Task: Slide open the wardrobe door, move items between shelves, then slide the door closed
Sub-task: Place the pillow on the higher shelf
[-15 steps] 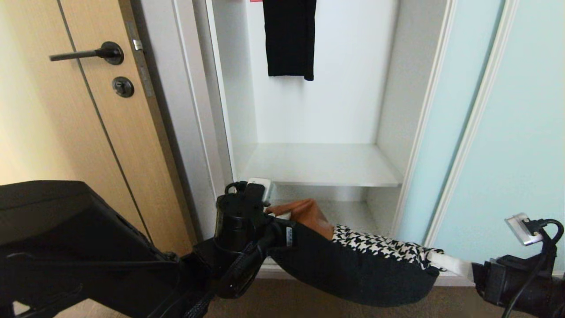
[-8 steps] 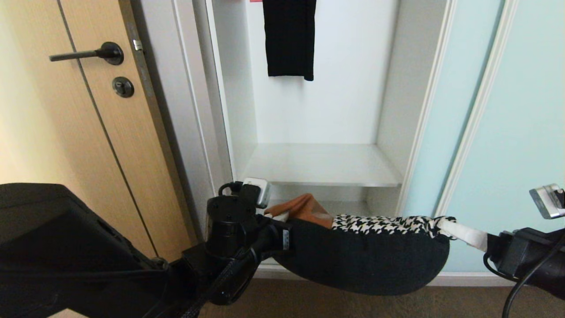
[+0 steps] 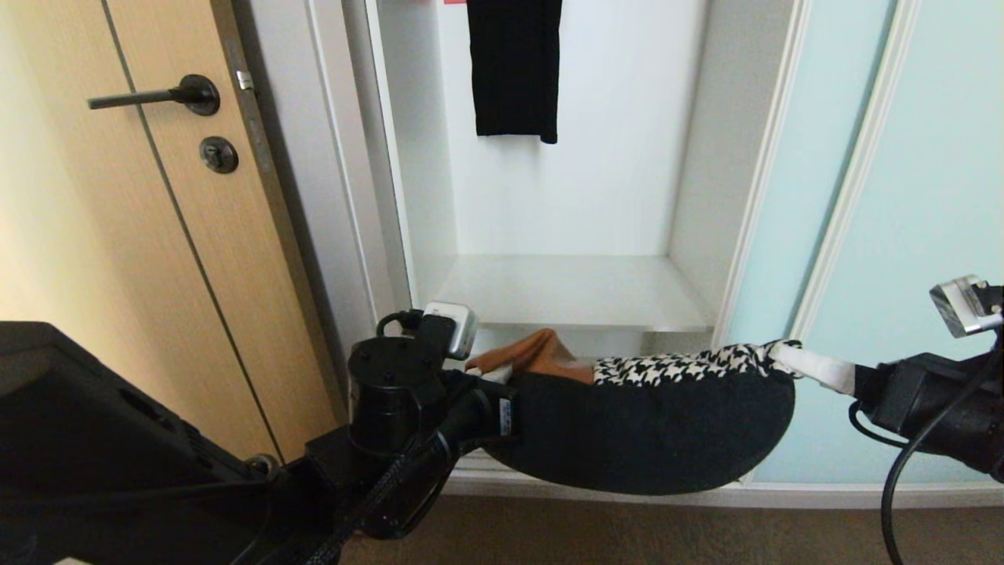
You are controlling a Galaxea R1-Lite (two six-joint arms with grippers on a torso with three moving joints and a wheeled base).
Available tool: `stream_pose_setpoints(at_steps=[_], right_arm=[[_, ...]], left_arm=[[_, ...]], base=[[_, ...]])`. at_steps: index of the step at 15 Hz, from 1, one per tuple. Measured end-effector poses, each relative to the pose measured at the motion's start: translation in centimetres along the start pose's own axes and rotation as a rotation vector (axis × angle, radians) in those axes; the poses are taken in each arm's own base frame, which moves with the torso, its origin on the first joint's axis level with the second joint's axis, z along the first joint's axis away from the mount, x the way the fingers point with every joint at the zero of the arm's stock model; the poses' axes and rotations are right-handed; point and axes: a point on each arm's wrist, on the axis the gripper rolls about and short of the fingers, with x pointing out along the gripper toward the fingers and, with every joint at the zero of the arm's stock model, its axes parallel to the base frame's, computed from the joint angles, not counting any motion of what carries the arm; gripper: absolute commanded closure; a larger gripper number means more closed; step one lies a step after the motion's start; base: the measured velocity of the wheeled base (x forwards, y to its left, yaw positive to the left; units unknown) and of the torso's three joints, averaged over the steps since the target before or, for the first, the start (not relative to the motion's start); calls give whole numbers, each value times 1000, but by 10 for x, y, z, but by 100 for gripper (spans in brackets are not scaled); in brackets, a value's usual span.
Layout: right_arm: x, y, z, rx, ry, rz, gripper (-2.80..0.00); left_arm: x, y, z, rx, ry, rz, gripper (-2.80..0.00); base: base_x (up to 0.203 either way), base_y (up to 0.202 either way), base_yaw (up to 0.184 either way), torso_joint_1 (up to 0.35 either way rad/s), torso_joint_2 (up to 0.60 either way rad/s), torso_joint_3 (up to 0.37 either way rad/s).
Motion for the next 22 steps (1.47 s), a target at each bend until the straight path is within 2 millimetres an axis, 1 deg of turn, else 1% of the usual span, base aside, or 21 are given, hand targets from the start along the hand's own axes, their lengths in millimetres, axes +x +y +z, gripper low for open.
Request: stream_pose_setpoints(at_steps=[4,7,12,18,22], right_arm=[[20,9,25,2,24,37,0],[28,19,32,-15,26,78,0],[31,29,42,-47,3,117,0],[31,37,44,-52,5,139,0],[26,42,45,-54,3,143,0]], left_arm=[[2,-2,10,-6,-34,-4,0],[6,-3,17,-6,-60,-6,0],[9,-5,26,10,-97,-8,0],[5,-4,37,16,-131,-6,0],[2,-4,40,17,-139,-8,0]], base=[[0,0,0,0,0,0],[0,0,0,0,0,0],[0,0,0,0,0,0],[0,0,0,0,0,0],[0,0,0,0,0,0]])
